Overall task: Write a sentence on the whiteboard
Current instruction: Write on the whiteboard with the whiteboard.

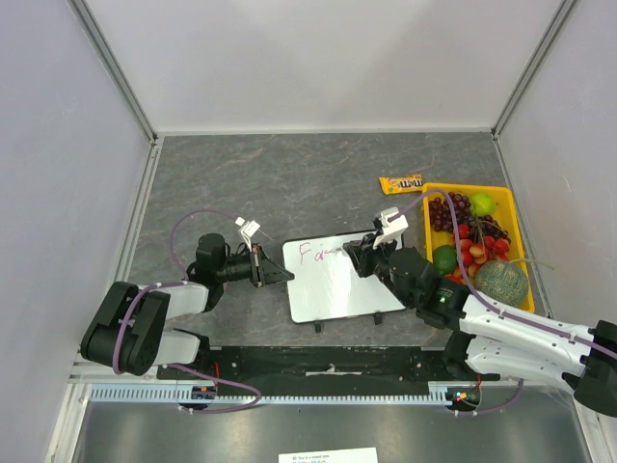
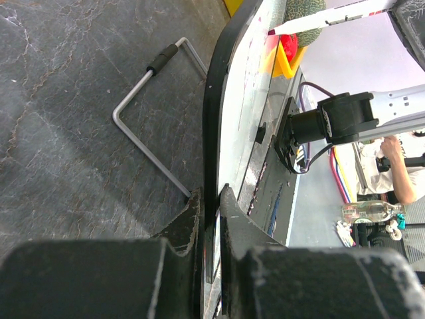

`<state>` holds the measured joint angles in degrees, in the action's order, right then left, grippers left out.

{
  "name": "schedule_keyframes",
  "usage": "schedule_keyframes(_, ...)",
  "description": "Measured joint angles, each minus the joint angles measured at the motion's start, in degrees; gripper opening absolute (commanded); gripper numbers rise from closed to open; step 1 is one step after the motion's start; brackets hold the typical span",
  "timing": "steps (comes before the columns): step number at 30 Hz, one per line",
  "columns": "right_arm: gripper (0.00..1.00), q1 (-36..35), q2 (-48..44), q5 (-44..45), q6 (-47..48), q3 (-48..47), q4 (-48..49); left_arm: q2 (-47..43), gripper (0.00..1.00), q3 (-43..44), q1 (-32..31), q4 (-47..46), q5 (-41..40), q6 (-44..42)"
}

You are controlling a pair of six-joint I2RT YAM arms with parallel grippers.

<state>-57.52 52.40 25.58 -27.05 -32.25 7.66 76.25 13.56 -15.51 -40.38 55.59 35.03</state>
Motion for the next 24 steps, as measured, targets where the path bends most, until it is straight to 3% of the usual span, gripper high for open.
schedule_keyframes(24, 0.0, 0.3, -0.1, -1.6, 0.6, 0.0, 1.8, 0.0, 0.02, 0.0, 0.0, 0.0, 0.0, 0.0)
